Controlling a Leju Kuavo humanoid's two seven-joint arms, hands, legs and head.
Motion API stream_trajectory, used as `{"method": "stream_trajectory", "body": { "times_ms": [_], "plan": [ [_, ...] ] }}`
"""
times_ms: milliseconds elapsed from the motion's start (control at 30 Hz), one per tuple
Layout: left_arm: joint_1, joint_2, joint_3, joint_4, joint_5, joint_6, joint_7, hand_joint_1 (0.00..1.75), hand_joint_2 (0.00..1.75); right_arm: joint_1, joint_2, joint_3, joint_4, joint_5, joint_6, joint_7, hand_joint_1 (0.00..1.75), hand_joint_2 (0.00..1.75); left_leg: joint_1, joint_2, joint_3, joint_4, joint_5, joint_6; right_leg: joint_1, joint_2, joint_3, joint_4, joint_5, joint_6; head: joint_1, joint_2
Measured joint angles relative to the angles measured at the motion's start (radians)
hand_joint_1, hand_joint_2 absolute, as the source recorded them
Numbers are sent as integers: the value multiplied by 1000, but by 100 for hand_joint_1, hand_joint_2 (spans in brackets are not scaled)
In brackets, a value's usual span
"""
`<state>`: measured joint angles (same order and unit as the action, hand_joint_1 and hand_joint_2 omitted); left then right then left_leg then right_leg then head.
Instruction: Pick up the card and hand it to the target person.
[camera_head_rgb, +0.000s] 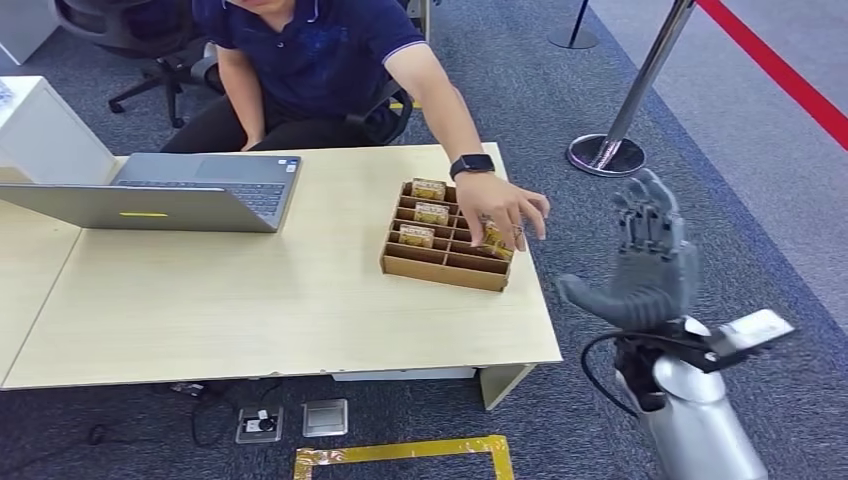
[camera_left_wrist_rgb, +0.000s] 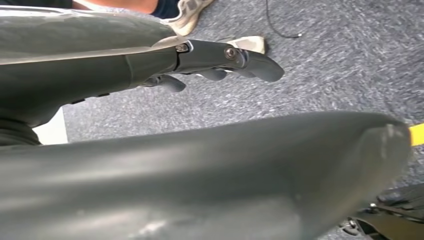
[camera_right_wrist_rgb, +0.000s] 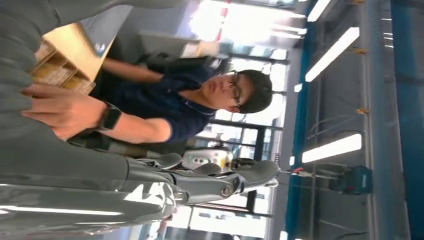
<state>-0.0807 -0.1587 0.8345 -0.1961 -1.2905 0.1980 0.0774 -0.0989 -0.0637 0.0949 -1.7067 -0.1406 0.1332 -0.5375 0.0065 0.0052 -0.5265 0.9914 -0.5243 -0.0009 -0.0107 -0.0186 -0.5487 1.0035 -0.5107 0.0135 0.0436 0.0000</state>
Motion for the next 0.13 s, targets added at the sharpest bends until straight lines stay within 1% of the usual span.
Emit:
{"method": "stream_trajectory", "body": {
  "times_ms": [67,100,133],
  "plan": [
    [2,4,2,0,-2,-1,-2,0,0,89,-13,-97,-54,-78,77,-7,0,175,0,-1,0,0,0,0,0,-1,0,0,-1,0,-1,0],
    [3,6,2,0,-4,-1,-3,0,0,130,-15,-142,-75,-108,101,-8,0,175,0,-1,0,0,0,0,0,-1,0,0,-1,0,-1,0],
    [3,8,2,0,-5,-2,-4,0,0,150,-16,-164,-85,-122,111,-8,0,175,0,0,0,0,0,0,0,0,0,0,-1,0,-1,0]
  ]
}}
